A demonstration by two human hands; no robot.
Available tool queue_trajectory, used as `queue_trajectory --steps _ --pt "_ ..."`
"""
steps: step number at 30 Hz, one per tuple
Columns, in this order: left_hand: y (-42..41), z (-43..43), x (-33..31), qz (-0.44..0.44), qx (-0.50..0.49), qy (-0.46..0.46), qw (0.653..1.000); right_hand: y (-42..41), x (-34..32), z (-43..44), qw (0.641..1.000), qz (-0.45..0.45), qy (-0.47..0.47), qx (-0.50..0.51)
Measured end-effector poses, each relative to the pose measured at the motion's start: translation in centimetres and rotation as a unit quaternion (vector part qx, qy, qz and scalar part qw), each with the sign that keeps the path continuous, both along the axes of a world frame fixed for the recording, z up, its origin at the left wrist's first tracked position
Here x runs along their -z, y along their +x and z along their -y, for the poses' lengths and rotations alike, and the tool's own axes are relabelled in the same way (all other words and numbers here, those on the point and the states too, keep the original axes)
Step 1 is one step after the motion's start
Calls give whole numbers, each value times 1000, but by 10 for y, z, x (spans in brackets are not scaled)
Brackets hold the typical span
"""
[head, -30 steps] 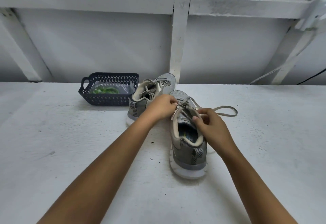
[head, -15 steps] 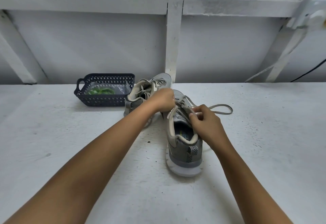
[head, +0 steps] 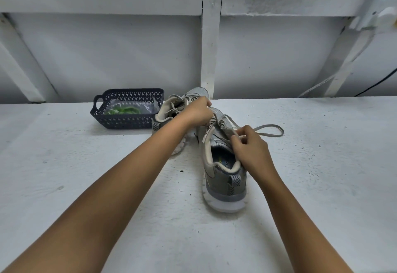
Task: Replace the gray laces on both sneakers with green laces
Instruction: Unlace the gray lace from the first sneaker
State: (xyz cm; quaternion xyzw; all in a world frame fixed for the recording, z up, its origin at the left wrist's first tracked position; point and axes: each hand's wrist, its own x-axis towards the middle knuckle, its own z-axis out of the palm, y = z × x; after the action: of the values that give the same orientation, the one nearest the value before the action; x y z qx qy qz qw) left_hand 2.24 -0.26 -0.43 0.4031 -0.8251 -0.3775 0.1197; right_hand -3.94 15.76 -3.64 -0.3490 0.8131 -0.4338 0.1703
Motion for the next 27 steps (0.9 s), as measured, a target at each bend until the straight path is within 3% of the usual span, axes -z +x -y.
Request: queue_trajectory --steps 4,9,14,19,22,27 --pt "13 3 4 33 34 -27 999 2 1 1 1000 1 -7 6" --pt "15 -4 11 -10 6 10 1000 2 0 1 1000 1 -12 9" --pt "8 3 -10 -143 -67 201 967 3 -1 -2 999 11 -30 0" --pt "13 10 -6 -44 -5 54 998 4 -1 -3 999 18 -40 2" --pt "19 9 0 18 37 52 998 5 -1 -2 999 16 -40 4" --pt "19 5 6 -31 13 -1 999 4 -1 -3 999 15 -38 6"
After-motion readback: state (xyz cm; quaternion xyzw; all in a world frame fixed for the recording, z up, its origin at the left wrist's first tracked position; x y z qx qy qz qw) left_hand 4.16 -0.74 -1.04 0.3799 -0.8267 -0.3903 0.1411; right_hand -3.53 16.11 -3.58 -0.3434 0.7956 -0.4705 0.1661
